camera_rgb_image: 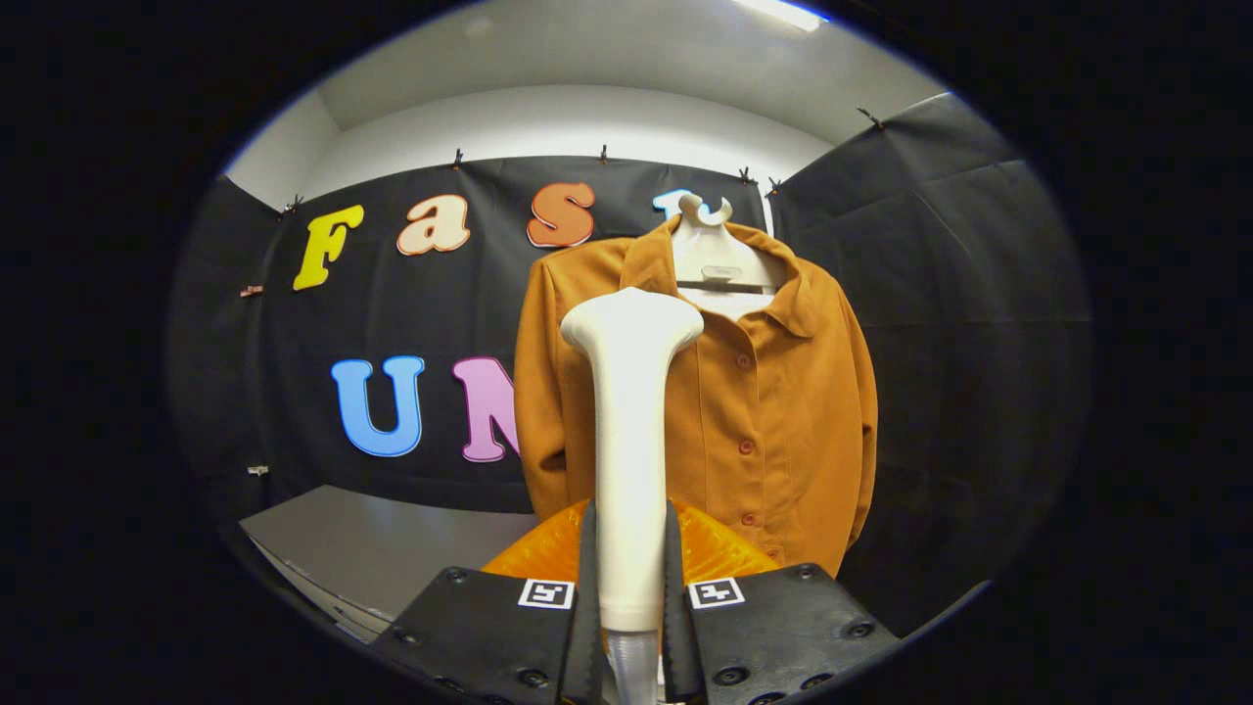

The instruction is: Iron the clothes twice with a garment steamer, once on the left side and once on the right side.

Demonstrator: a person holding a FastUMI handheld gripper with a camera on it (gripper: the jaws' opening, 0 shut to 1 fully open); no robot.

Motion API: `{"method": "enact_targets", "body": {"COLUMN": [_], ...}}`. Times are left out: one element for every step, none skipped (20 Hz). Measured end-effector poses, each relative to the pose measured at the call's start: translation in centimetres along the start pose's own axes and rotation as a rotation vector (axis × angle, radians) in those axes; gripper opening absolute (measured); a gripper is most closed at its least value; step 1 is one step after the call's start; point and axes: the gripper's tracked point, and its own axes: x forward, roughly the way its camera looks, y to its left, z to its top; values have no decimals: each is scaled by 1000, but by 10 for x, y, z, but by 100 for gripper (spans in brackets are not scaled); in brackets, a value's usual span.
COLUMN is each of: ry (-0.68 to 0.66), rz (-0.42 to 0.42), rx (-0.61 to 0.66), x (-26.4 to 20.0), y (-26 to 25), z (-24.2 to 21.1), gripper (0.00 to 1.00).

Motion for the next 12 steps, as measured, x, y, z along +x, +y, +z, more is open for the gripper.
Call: {"method": "enact_targets", "body": {"ry": [21, 47, 72, 86, 101, 123, 140, 154, 173, 194, 220, 238], "rz": [-2, -2, -2, -1, -2, -4, -7, -10, -14, -18, -22, -25], "rx": [-2, -4, -5, -6, -10, -14, -16, -14, -11, -8, -7, -7], "x": [3, 4, 4, 2, 1, -1, -4, -7, -8, -11, -14, -18], "y": [-2, -3, -4, -6, -8, -11, -14, -17, -20, -23, -26, -29], "z": [-11, -23, -36, -47, -57, -68, -78, -87, -95, -104, -117, -127], "gripper": [28, 28, 28, 28, 28, 28, 28, 28, 28, 28, 28, 28]}}
